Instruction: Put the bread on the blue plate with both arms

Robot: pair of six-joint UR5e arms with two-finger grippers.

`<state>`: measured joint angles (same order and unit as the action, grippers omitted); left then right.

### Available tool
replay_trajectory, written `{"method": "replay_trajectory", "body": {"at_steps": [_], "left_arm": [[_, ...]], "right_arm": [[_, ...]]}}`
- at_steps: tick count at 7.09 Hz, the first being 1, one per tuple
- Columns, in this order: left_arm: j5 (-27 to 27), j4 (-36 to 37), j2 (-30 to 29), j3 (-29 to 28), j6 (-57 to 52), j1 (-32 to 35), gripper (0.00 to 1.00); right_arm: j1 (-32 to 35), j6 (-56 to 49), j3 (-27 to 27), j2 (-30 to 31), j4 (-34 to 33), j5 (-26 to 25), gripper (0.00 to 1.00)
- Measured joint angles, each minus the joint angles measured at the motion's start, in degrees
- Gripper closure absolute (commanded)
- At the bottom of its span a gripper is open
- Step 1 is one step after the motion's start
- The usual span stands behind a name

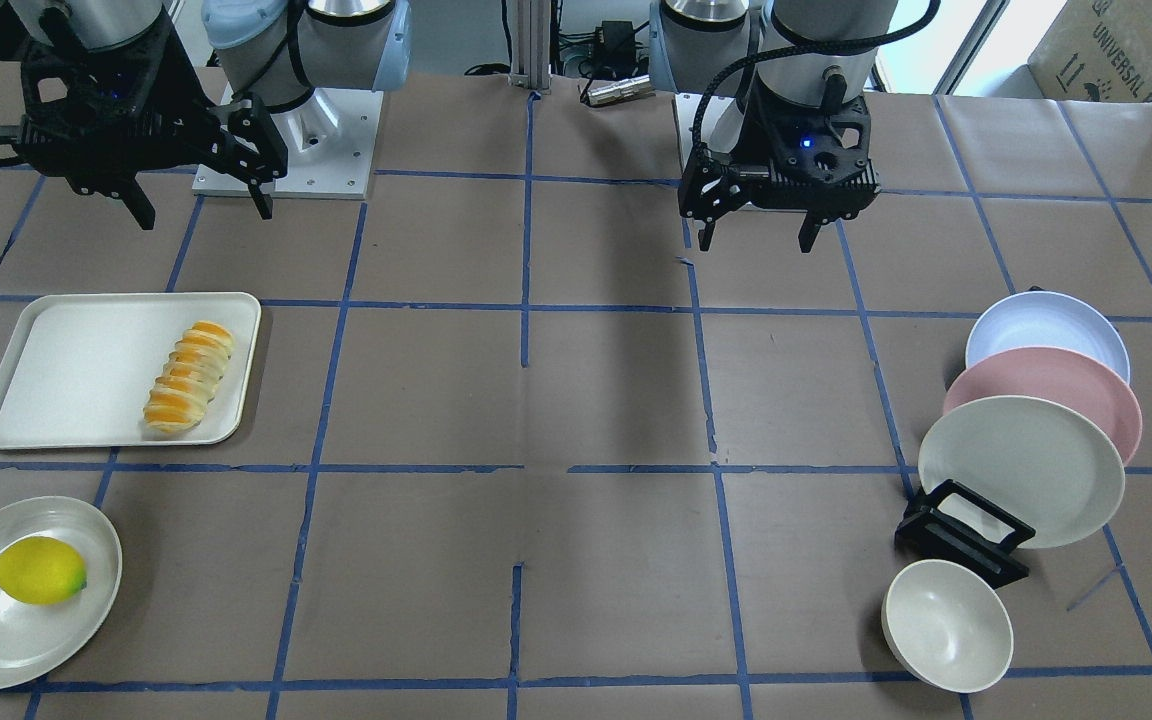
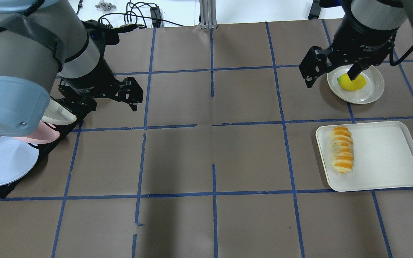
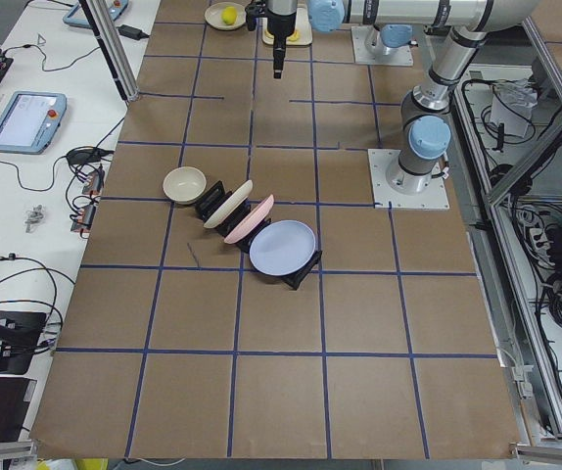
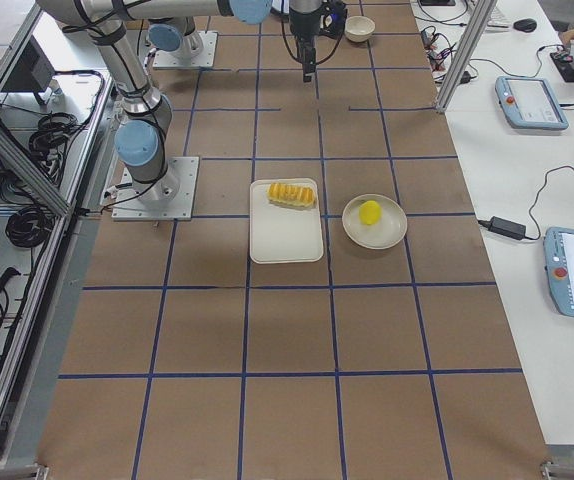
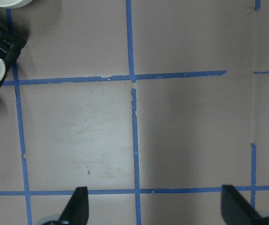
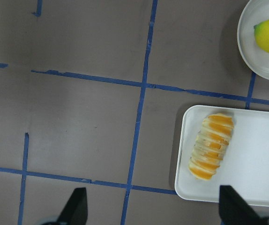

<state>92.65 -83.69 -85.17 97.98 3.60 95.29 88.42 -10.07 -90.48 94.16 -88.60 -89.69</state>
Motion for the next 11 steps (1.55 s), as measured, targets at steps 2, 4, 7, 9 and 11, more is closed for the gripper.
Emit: {"method": "replay_trajectory", "body": {"at_steps": [2, 4, 7, 9, 11], "left_arm": [[-0.03, 0.03, 0.07, 0.21, 0.00, -0.07, 0.00], [0.09, 0.00, -0.29, 1.27, -0.59, -0.33, 0.00], [-0.44, 0.68, 1.32, 4.24, -17.53, -13.03, 0.00], [-1.93, -1.15, 3.94, 5.15, -30.84, -29.31, 0.00], [-2.19, -1.55, 3.31, 5.84, -47.97, -43.24, 0.00]], "right_arm": [[0.03, 0.05, -0.22, 0.30, -0.21, -0.20, 0.00], [0.07, 0.11, -0.28, 0.42, 0.07, -0.38, 0.00], [-1.49, -0.06, -2.09, -1.27, -3.15, -0.86, 0.01], [-8.88, -1.61, -9.78, -3.20, -11.60, -0.84, 0.02], [-15.17, -2.31, -15.71, -2.74, -15.29, -1.22, 0.03]]}}
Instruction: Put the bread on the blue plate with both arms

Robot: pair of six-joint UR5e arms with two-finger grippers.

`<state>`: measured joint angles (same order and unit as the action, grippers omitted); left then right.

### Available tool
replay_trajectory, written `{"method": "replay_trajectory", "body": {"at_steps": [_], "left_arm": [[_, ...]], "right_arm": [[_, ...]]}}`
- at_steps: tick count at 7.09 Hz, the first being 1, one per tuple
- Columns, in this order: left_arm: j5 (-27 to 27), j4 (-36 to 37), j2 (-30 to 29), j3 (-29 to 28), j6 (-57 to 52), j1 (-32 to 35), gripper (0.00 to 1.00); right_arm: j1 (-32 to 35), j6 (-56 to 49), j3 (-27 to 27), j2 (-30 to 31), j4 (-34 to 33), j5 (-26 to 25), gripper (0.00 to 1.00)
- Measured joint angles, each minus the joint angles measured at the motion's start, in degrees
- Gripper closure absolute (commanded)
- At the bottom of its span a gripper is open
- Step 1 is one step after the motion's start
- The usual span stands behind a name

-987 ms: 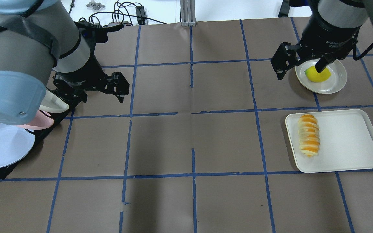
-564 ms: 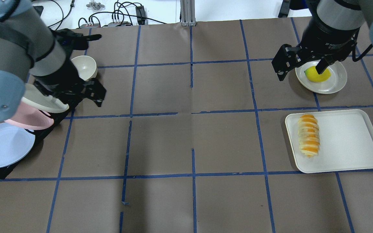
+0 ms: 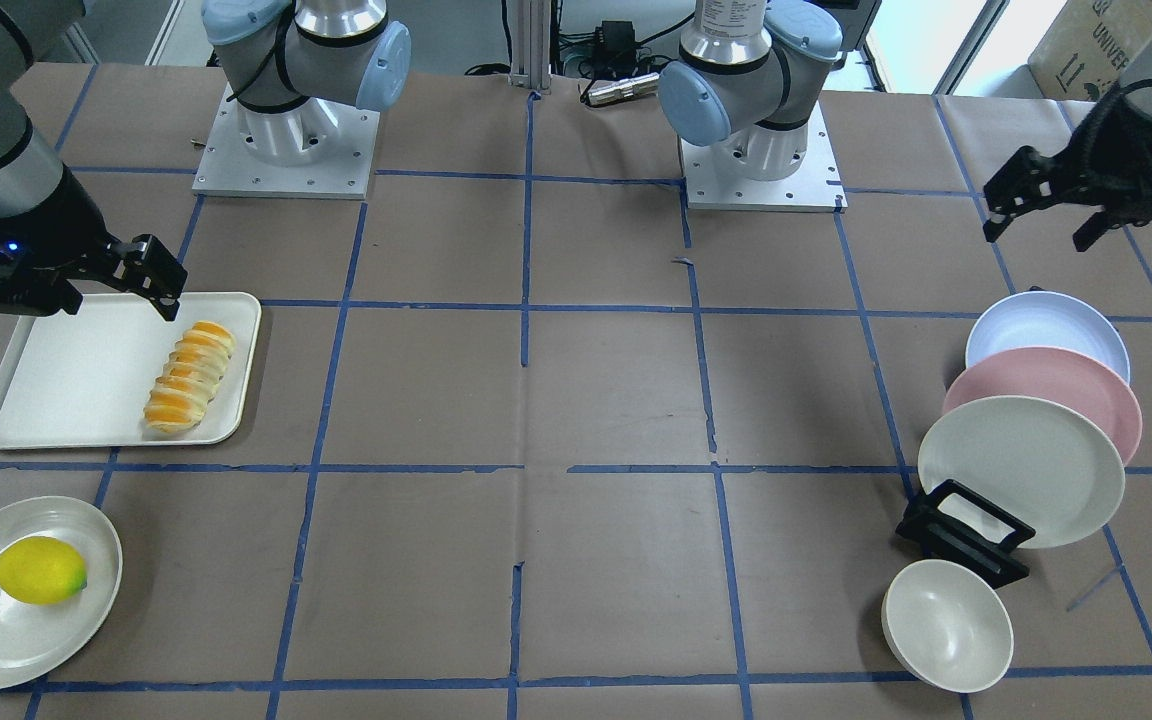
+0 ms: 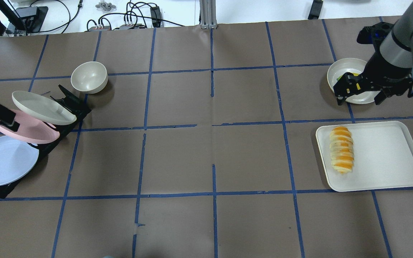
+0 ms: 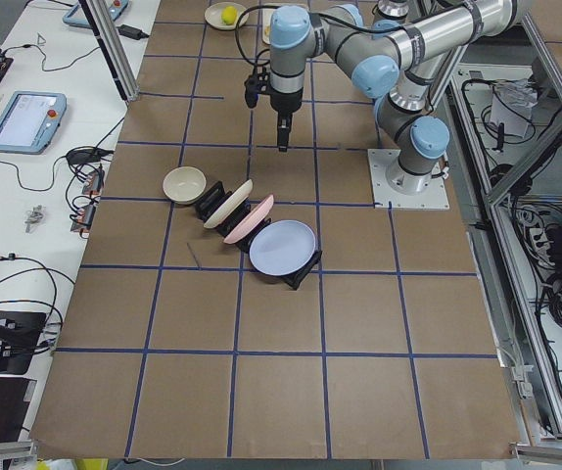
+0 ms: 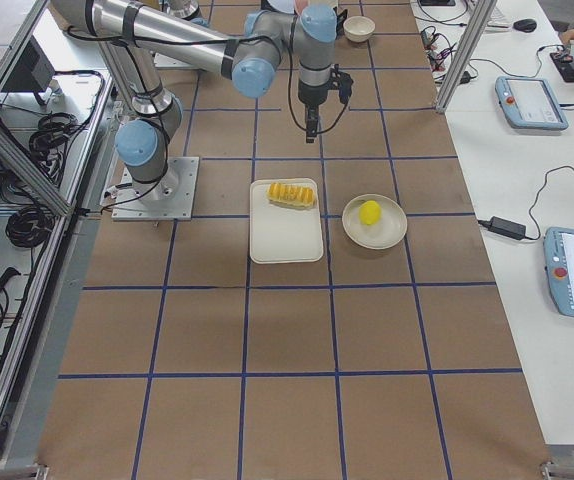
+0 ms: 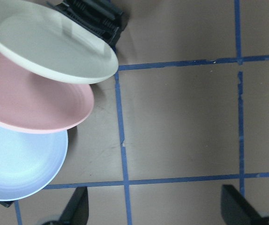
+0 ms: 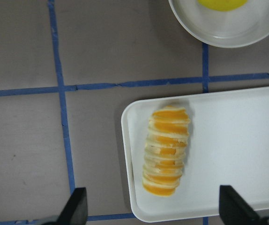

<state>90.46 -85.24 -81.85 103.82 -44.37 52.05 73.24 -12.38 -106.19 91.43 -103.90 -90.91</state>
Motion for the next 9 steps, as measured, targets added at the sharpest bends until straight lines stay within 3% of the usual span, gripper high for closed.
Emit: {"method": "replay_trajectory", "body": {"at_steps": [2, 3, 6, 9], "left_arm": [[-0.74, 1.46, -5.68, -0.28, -18.83, -13.68, 0.00], [-0.92, 4.20, -10.59, -1.81, -26.43, -16.20, 0.00], [-4.65, 8.80, -26.98, -9.34, -36.57, -17.19, 0.00], [-7.58, 9.25, -37.05, -14.50, -37.37, -16.41, 0.00]], "right_arm": [[-2.23, 0.52, -5.62, 0.14, -4.36, -0.18, 0.03], [-2.64, 0.65, -8.43, -0.08, -8.14, -0.15, 0.03], [-3.46, 0.73, -11.86, -5.77, -15.72, 0.48, 0.04], [-3.55, 0.89, -14.10, -13.28, -25.00, 0.58, 0.05]]}}
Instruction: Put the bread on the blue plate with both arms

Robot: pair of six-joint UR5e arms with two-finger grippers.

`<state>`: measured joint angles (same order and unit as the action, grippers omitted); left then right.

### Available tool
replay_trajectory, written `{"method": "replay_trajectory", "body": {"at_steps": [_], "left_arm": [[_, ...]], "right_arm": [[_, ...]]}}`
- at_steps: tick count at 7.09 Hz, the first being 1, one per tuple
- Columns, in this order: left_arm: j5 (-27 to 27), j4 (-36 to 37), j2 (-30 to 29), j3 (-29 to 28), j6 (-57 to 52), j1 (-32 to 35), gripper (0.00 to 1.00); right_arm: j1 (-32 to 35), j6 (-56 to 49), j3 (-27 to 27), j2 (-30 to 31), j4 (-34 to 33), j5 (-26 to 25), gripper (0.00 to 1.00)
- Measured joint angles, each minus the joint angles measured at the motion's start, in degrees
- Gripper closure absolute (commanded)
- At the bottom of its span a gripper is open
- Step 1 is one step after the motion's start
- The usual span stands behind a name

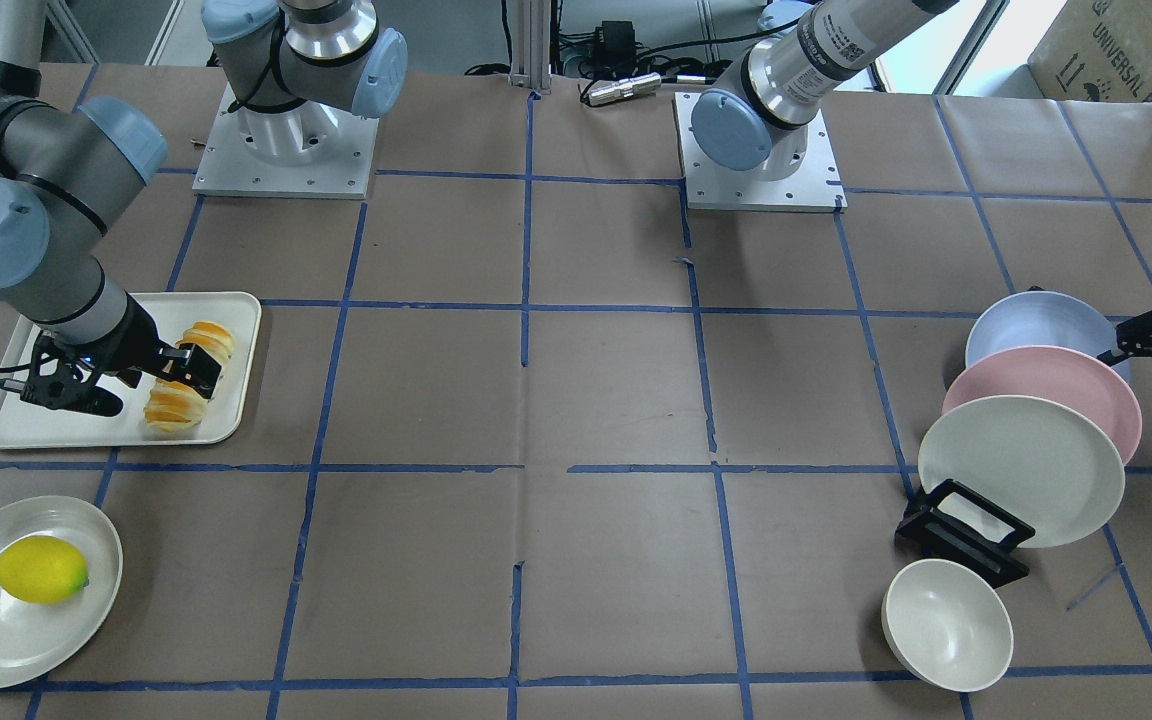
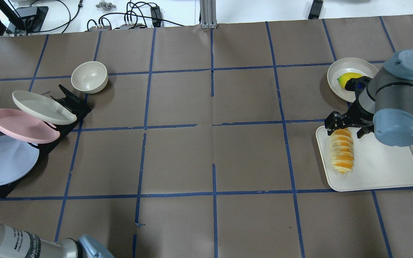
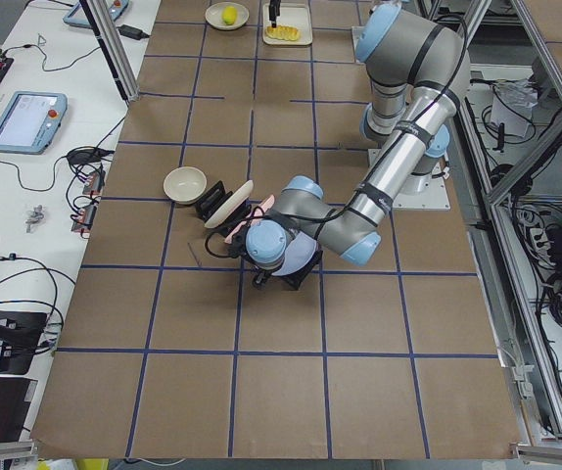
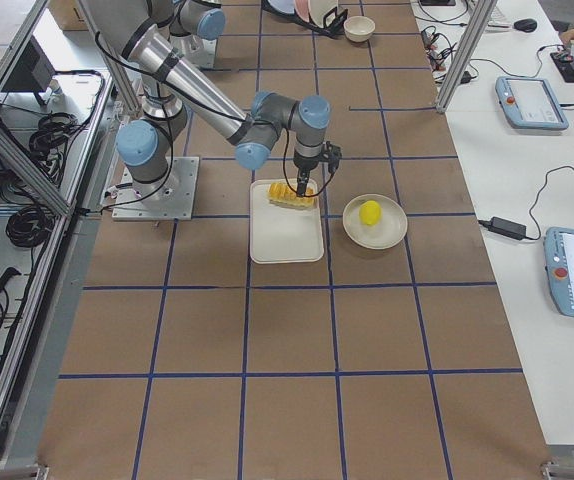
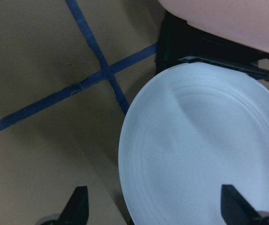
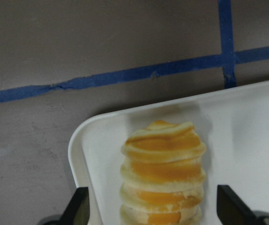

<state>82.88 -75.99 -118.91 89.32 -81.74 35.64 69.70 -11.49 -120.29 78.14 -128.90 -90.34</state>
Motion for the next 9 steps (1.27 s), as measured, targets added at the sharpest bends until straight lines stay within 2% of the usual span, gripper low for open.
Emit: {"method": "replay_trajectory", "body": {"at_steps": [1, 2, 3, 4, 5, 7, 8, 9], "left_arm": [[-0.56, -0.05, -0.96, 0.16, 0.17, 0.08, 0.03], [-1.10, -0.14, -1.35, 0.50, 0.64, 0.11, 0.30], [-1.16, -0.18, -1.54, 0.68, 1.03, 0.13, 0.82], [-1.05, -0.22, -1.63, 0.76, 1.24, 0.09, 1.00], [-1.18, -0.30, -1.70, 0.89, 1.56, -0.03, 1.00], [-1.77, -1.32, -1.24, -0.12, 5.55, -0.18, 1.00], [-1.73, -4.13, 1.77, -1.19, 6.83, -0.13, 1.00], [-1.60, -9.12, 6.28, -2.84, 7.39, -0.12, 1.00]], "right_arm": [[-0.03, 0.00, -0.27, -1.47, -1.48, -0.08, 0.05], [-0.06, -0.01, -0.67, -2.14, -2.06, -0.04, 0.04], [-0.11, -0.09, -1.55, -2.37, -2.37, 0.13, 0.03], [-0.14, -0.12, -2.44, -2.39, -2.45, 0.15, 0.04], [-0.32, -0.18, -2.86, -2.30, -2.30, -0.01, 0.07], [-1.10, -0.56, -2.71, -2.06, -1.82, 0.01, 0.74], [-1.22, -0.42, -2.48, -1.99, -1.71, 0.07, 0.92], [-1.22, -0.40, -2.37, -1.96, -1.59, 0.12, 0.93]]}}
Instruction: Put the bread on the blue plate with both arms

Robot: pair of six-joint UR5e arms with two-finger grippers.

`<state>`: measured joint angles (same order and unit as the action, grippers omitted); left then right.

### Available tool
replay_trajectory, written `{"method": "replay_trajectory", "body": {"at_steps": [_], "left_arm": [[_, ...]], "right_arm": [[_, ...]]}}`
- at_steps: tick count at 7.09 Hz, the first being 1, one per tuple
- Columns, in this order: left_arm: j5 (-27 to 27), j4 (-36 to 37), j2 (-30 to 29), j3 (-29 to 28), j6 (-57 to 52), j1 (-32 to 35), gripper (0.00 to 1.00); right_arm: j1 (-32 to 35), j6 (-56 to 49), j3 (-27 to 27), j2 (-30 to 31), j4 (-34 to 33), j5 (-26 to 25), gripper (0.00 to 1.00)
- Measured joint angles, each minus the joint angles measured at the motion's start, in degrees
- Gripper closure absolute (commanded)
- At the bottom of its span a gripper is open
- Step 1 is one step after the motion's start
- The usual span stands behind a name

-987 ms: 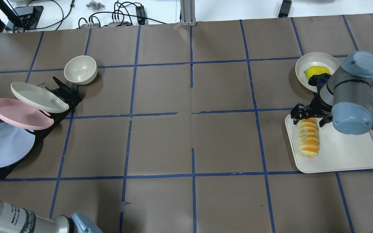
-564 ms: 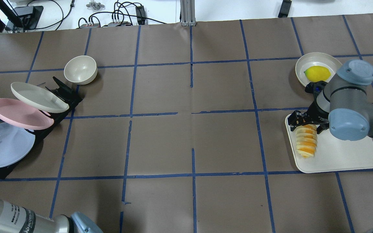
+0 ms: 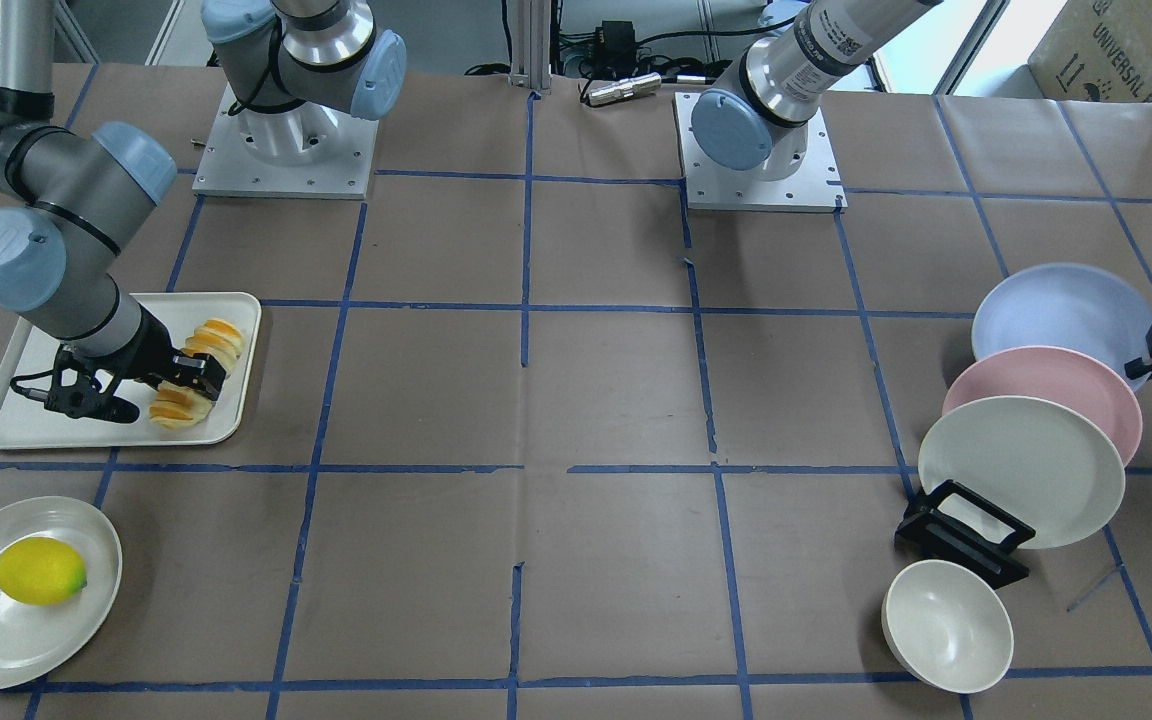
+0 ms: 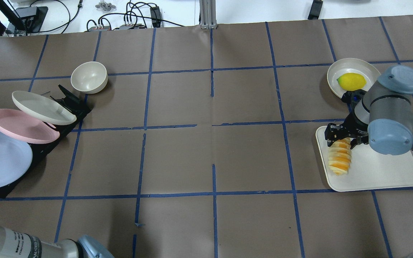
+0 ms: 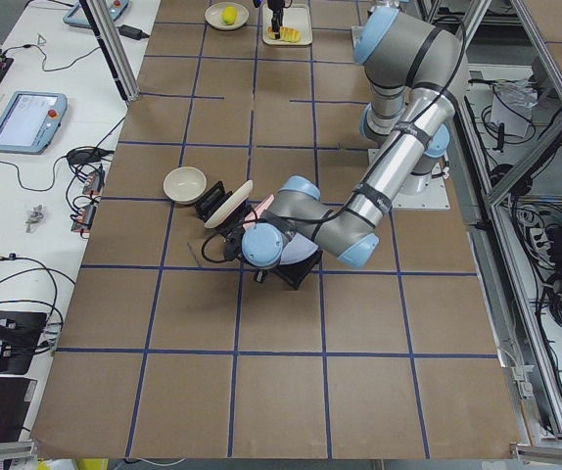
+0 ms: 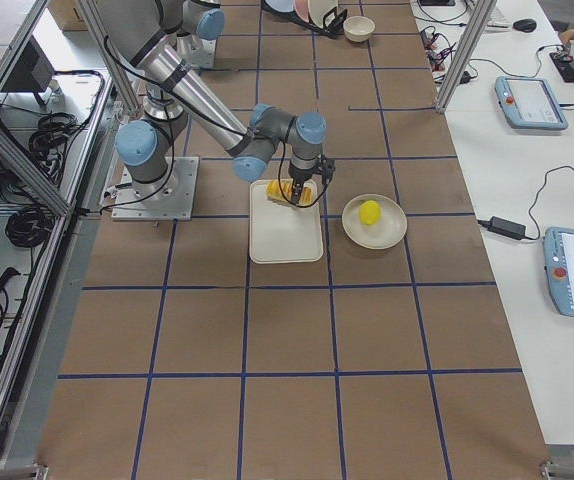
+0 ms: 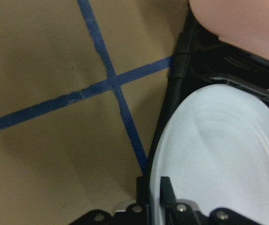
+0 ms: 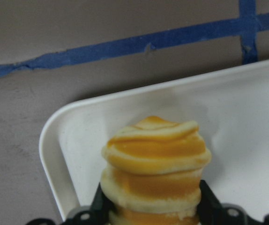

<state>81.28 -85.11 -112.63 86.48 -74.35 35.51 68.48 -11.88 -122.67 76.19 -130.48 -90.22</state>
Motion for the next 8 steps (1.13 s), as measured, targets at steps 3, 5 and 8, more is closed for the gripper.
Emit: {"method": "replay_trajectory", "body": {"at_steps": [3, 5, 8], "left_arm": [[0.27, -11.96, 7.26, -3.19, 1.87, 0.01, 1.00], [0.16, -16.73, 11.88, -1.11, 8.00, 1.22, 1.00], [-2.24, -11.74, 19.93, 11.08, 23.77, 11.70, 1.00]], "right_arm": [[0.00, -0.32, 0.22, 0.81, 0.13, 0.02, 0.93], [0.07, -0.58, 0.52, 2.89, 0.22, -0.04, 0.93], [1.17, -1.24, 5.11, 5.93, 4.08, 0.01, 0.93]]}}
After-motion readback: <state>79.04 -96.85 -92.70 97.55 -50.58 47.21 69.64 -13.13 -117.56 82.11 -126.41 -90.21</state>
